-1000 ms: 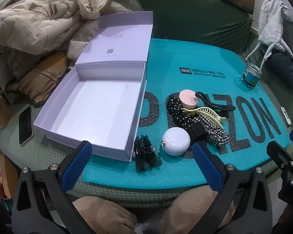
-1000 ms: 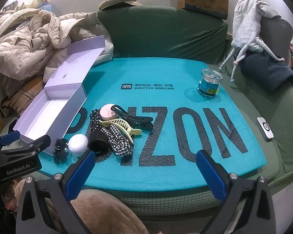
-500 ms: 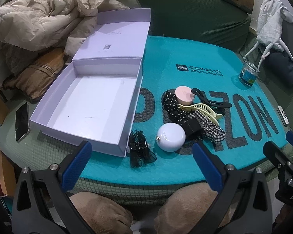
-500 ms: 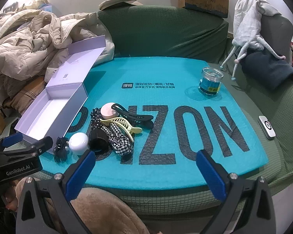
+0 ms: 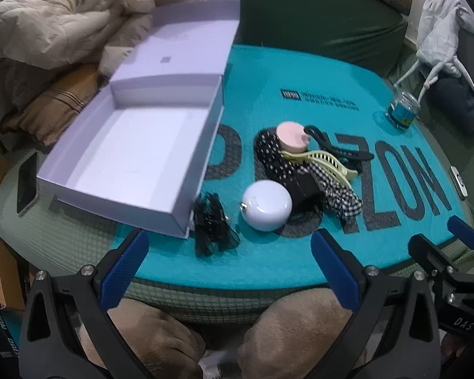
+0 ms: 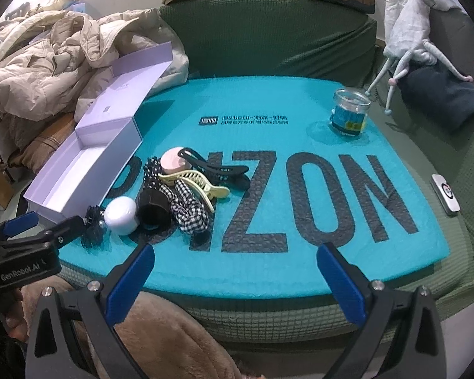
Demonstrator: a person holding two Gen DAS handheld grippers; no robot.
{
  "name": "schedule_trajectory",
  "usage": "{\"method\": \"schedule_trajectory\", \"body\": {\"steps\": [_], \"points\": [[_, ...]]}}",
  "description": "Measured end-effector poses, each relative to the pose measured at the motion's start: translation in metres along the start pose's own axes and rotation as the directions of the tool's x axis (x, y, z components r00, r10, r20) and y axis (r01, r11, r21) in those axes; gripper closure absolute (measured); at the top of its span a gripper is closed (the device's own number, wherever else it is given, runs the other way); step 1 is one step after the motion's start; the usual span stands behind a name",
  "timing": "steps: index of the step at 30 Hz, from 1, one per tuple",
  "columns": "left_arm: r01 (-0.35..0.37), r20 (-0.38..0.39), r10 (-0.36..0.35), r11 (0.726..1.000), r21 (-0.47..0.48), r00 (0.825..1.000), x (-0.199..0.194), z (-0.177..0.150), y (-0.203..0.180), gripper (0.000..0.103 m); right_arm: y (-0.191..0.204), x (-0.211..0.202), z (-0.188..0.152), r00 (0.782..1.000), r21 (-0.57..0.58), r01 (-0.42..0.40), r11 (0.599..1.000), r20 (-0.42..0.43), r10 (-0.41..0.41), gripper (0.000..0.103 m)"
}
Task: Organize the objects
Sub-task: 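Move both tools toward the pile of hair accessories, then grasp the black sheer bow clip with left tool while right tool grasps gingham scrunchie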
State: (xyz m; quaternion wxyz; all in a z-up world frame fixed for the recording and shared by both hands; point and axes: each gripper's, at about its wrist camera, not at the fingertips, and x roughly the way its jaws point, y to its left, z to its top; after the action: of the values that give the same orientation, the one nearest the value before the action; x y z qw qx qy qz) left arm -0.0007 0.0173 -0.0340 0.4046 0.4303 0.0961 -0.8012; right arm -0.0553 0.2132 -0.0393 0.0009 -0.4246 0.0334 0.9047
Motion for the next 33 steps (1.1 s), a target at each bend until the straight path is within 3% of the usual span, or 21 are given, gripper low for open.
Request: {"method": "schedule_trajectory", "body": {"steps": [13, 23, 29, 31, 33], "points": [[-0.034, -0.080, 0.028, 0.996, -0.079, 0.996, 0.024, -0.010, 0.002, 0.005, 0.003, 0.035, -0.003, 0.994, -0.064, -0.097, 0.993, -0.061, 0.094, 0.000], [-0.107, -0.058, 0.099, 0.981, -0.161, 0.993, 0.034, -0.014, 0.018, 0.014, 0.012, 0.060, -0.003, 0.981, -0.075, -0.178, 0.981, -0.087, 0.171, 0.002], [-0.160, -0.090, 0.145, 0.969, -0.191, 0.985, 0.046, -0.012, 0.019, 0.028, 0.015, 0.070, 0.002, 0.975, -0.075, -0.214, 0.974, -0.076, 0.208, 0.017], [-0.179, -0.088, 0.164, 0.962, -0.205, 0.983, 0.047, -0.013, 0.021, 0.045, 0.015, 0.075, 0.005, 0.973, -0.066, -0.222, 0.973, -0.072, 0.217, 0.023], [-0.185, -0.086, 0.170, 0.959, -0.217, 0.982, 0.047, -0.012, 0.023, 0.048, 0.016, 0.078, 0.008, 0.974, -0.066, -0.222, 0.973, -0.068, 0.217, 0.028]]}}
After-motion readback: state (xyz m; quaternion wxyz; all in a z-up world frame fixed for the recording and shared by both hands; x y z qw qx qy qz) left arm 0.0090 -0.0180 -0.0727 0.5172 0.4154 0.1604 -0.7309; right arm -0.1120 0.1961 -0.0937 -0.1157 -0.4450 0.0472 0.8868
